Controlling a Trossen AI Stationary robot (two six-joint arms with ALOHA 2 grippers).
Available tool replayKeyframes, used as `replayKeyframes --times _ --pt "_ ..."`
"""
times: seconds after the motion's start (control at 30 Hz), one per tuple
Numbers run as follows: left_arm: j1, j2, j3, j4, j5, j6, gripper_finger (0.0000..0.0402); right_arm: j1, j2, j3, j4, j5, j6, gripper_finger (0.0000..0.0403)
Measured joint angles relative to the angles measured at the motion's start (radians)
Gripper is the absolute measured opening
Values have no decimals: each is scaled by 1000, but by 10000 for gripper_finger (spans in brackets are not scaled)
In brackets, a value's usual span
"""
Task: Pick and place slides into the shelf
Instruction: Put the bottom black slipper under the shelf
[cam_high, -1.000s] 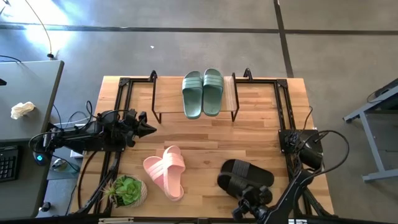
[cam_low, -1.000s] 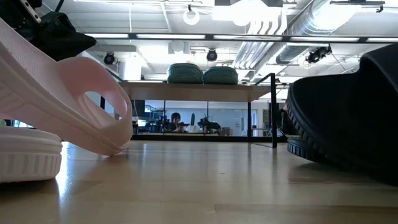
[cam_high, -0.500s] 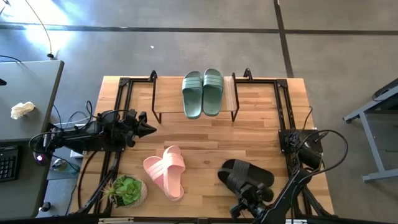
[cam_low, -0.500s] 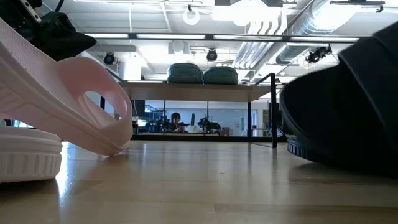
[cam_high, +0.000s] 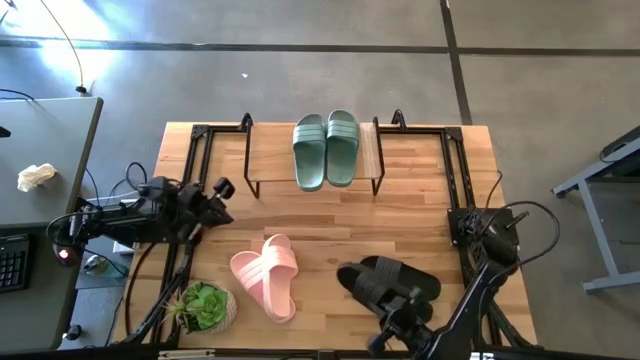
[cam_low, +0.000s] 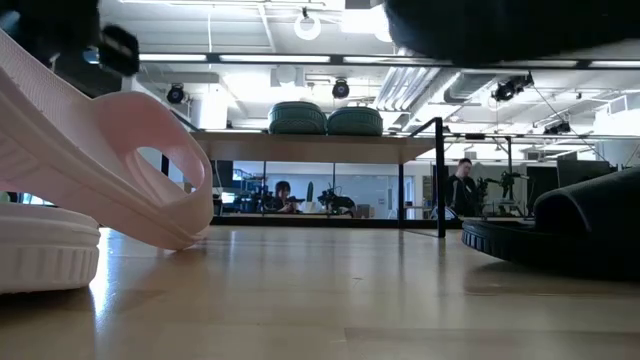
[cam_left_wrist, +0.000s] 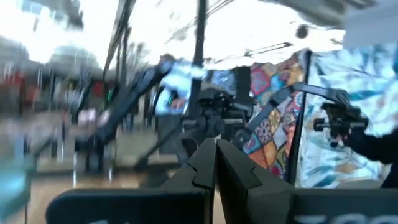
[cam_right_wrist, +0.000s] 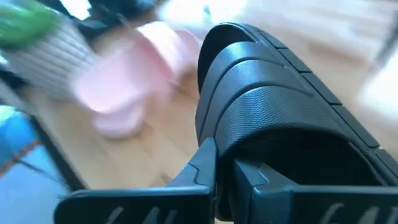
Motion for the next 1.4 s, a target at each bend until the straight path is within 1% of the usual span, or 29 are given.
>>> replayKeyframes --times 0.1,0.2,0.3,0.4,0.47,0.57,0.67,0.77,0.9,1.0,1.1,1.17,1.27,1.4 --pt "0 0 0 76 3 54 3 -33 -10 76 -13 29 -135 1" --pt "0 0 22 77 -12 93 3 -83 -9 140 -12 28 -326 1" --pt "0 10 71 -2 -60 132 3 -142 -9 179 -11 33 -504 0" --pt "0 49 135 -95 -127 137 6 -198 -9 194 -12 47 -672 0" --pt "0 92 186 -183 -169 116 19 -230 -9 194 -11 75 -771 0" --pt "0 184 269 -319 -206 49 55 -261 -9 194 -8 115 -878 0" --pt "0 300 340 -405 -194 -11 102 -285 -9 194 -2 132 -942 0" --pt "0 425 397 -414 -139 -58 148 -307 -9 194 30 133 -995 0" --pt "0 575 461 -407 -109 -77 193 -332 -15 194 158 121 -1128 0" --pt "0 670 494 -409 -103 -41 213 -351 -33 194 281 85 -1242 0" --pt "0 743 514 -406 -86 16 219 -369 -59 194 349 58 -1277 0" --pt "0 775 520 -400 -80 43 217 -384 -73 195 356 46 -1255 0" --pt "0 809 521 -347 -55 69 205 -415 -78 195 357 -14 -1215 0" --pt "-1 827 522 -266 -49 75 181 -454 -76 195 404 -94 -1236 0"
